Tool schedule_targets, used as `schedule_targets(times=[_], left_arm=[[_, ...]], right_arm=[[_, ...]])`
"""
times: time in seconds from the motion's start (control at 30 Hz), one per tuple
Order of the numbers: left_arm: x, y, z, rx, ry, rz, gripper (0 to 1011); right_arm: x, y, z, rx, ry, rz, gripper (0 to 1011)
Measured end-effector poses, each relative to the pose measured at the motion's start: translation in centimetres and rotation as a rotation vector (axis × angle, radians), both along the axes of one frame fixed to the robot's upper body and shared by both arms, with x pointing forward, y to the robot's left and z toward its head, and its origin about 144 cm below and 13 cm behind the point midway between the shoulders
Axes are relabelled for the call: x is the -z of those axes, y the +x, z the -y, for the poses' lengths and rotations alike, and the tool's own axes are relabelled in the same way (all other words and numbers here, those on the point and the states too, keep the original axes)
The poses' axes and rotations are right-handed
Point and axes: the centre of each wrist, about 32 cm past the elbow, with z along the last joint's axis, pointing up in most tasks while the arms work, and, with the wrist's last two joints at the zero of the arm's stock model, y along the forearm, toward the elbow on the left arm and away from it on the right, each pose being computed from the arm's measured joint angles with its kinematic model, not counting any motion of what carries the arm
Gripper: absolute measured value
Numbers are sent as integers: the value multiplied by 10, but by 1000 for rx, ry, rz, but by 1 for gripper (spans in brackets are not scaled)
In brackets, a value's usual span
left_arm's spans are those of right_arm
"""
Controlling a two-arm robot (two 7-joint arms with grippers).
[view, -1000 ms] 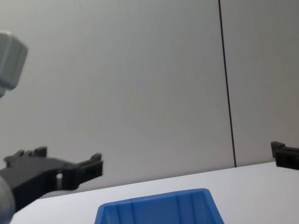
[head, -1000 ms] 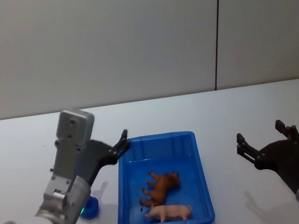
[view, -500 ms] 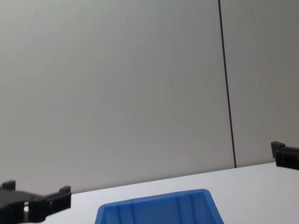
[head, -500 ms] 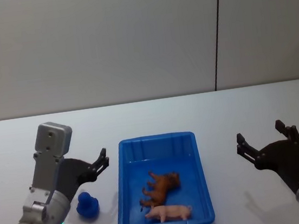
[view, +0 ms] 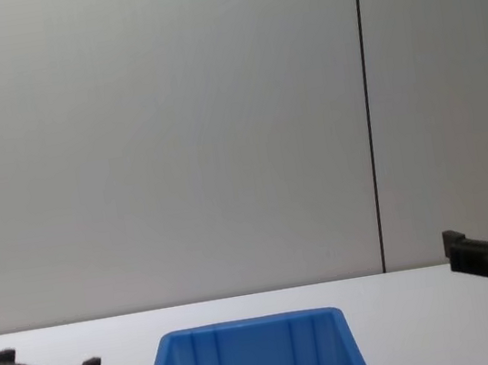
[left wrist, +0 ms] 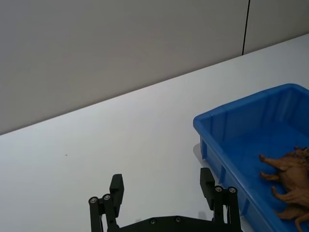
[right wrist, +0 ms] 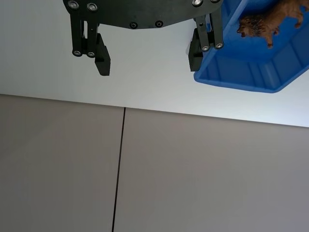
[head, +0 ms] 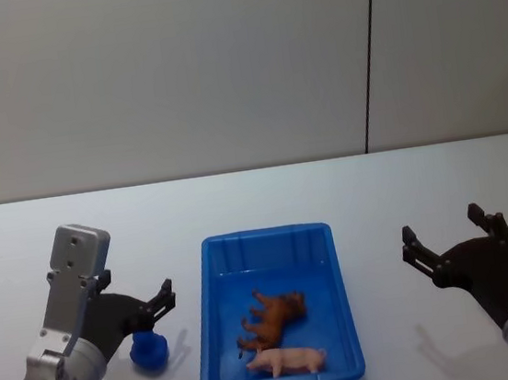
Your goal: Pick up the two dolls from the table and place them into the box.
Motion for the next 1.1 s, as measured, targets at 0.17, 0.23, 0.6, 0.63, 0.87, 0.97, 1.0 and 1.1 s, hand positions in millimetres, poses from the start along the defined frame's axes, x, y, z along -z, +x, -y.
schedule_targets(times=[0.17, 0.23, 0.6, 0.63, 0.87, 0.97, 1.0, 1.1], left_arm=[[5, 3, -5, 2, -8, -35, 1001], [7, 5, -7, 3, -11, -53, 1001], [16, 12, -14, 10, -25, -126, 1001], [17, 13, -15, 10, -26, -130, 1001], [19, 14, -17, 15, -31, -164, 1001], [20, 15, -18, 16, -34, -175, 1001], [20, 15, -18, 16, -34, -178, 1001], [20, 15, -19, 17, -37, -188, 1001]], right_arm=[[0, 0, 0, 0, 0, 0, 1001], [0, 0, 0, 0, 0, 0, 1001], [0, 0, 0, 0, 0, 0, 1001], [0, 0, 0, 0, 0, 0, 1001], [0, 0, 0, 0, 0, 0, 1001], [0, 0, 0, 0, 0, 0, 1001], [0, 0, 0, 0, 0, 0, 1001], [0, 0, 0, 0, 0, 0, 1001]])
